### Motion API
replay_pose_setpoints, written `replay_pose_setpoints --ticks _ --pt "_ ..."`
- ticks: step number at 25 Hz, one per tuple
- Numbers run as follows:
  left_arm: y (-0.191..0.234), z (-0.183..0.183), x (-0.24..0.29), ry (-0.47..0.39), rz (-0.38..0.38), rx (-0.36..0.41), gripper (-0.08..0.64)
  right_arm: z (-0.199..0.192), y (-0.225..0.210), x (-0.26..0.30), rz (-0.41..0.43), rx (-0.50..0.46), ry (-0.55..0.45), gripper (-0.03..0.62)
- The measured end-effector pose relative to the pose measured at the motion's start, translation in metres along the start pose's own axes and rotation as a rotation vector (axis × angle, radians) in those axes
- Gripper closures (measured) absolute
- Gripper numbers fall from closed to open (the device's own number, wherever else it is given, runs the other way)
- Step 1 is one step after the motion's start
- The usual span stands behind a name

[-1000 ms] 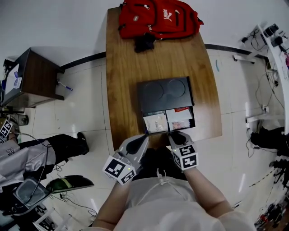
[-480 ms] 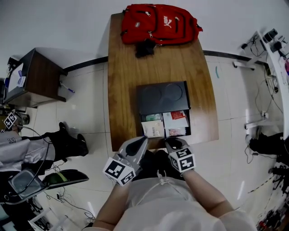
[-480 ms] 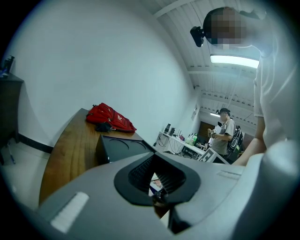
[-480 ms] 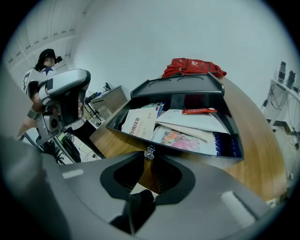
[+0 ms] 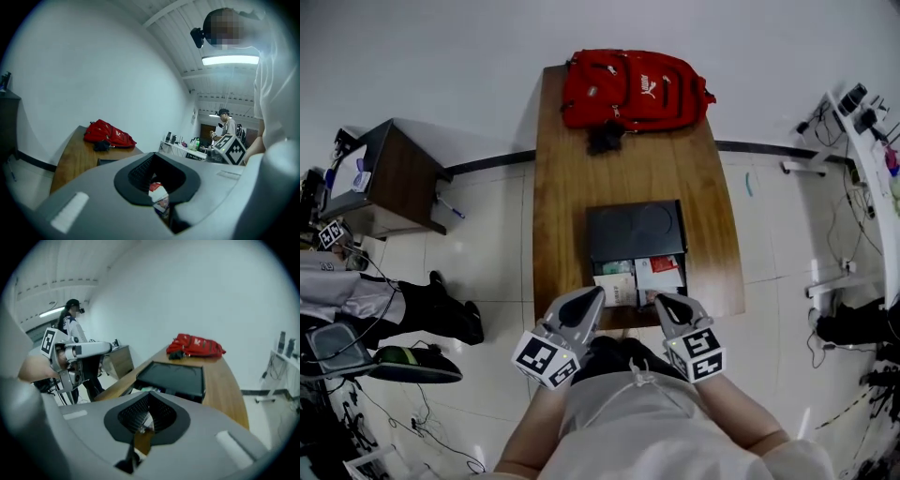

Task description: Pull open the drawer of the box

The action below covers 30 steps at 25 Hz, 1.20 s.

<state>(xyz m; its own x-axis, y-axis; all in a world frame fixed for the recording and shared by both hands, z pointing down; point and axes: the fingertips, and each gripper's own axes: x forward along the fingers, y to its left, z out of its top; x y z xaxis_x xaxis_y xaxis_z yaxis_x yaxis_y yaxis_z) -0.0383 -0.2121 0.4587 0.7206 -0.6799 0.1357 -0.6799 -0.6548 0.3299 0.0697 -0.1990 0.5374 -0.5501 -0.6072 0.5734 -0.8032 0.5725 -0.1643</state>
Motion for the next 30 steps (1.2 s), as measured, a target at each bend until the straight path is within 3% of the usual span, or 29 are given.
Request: replay_pose_setpoints --ticks 2,6,11,22,30 --pt "0.0 0.013 -0.001 -0.031 0.015 0.029 0.554 0.027 -0.01 -0.011 -0.036 -0.06 -0.089 0.584" --pt "-0.008 0.031 -0.01 -0.073 0.044 0.09 0.554 0.066 -0.021 -0.037 -0.085 -0.086 -0.246 0.584" --pt "-0.023 0.039 -0.022 -0.093 0.054 0.13 0.555 0.082 -0.021 -0.064 -0.114 -0.102 -0.345 0.584" --pt "-0.069 0.029 -0.086 -0.1 0.031 0.141 0.554 0.062 0.036 -0.128 -0.144 -0.093 -0.437 0.584" --pt "-0.12 -0.018 -0.163 -0.086 -0.004 0.091 0.554 0.012 0.124 -0.17 -0.122 -0.079 -0.443 0.584"
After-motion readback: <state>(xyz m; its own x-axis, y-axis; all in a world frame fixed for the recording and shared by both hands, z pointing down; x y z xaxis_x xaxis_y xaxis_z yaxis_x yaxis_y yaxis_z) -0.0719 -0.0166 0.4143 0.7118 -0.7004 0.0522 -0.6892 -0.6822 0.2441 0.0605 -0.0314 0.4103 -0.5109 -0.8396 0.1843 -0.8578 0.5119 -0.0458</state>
